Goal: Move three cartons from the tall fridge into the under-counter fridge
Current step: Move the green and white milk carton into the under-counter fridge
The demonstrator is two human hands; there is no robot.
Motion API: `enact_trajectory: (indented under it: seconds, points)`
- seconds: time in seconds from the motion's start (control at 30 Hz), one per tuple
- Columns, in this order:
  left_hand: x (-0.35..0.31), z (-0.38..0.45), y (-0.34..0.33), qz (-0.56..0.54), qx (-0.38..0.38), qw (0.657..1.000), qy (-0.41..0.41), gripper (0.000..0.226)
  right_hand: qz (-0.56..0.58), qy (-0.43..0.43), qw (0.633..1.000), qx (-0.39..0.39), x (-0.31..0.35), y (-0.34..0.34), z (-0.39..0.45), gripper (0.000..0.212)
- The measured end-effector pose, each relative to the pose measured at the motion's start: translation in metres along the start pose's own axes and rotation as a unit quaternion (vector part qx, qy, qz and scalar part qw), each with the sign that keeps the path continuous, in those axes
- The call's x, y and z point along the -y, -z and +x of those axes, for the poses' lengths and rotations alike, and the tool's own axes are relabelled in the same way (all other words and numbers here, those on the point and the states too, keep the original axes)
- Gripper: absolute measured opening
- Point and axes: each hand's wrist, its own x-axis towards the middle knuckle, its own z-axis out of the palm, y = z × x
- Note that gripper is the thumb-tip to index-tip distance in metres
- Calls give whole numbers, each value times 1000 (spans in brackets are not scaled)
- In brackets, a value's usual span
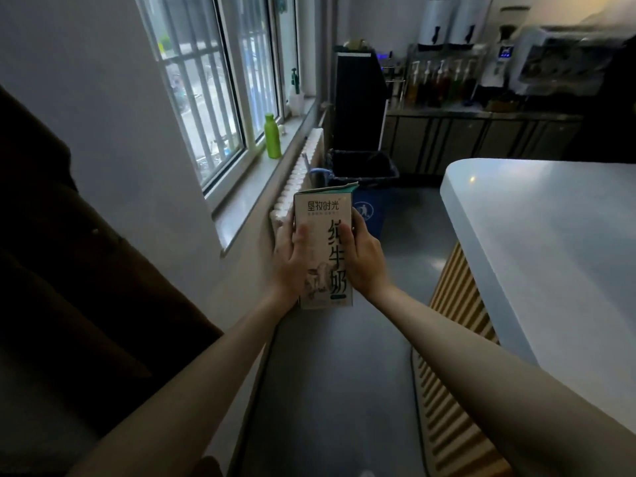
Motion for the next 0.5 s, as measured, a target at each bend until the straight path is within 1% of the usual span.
enact_trajectory:
  seconds: [0.1, 0.17, 0.23, 0.3, 0.37, 0.5]
  points:
    - [19, 33, -18, 6, 15, 999, -30, 37, -4, 2, 1000, -16, -25, 4, 29, 80]
    - [31, 57, -33, 21, 19, 999, -38, 37, -12, -2, 999, -31, -40, 10, 49, 79]
    - [42, 81, -49, 31, 21, 999, -29, 46, -10, -12, 999, -34, -53, 17, 69, 74]
    - [48, 106, -65, 19, 31, 999, -21, 57, -5, -23, 999, -38, -67, 27, 92, 71]
    - [55, 134, -85, 9, 45, 998, -33, 60, -9, -31, 999, -35, -83, 39, 117, 71]
    - [63, 176, -120, 21, 51, 998, -40, 57, 1, -32, 999, -30, -112, 59, 161, 70]
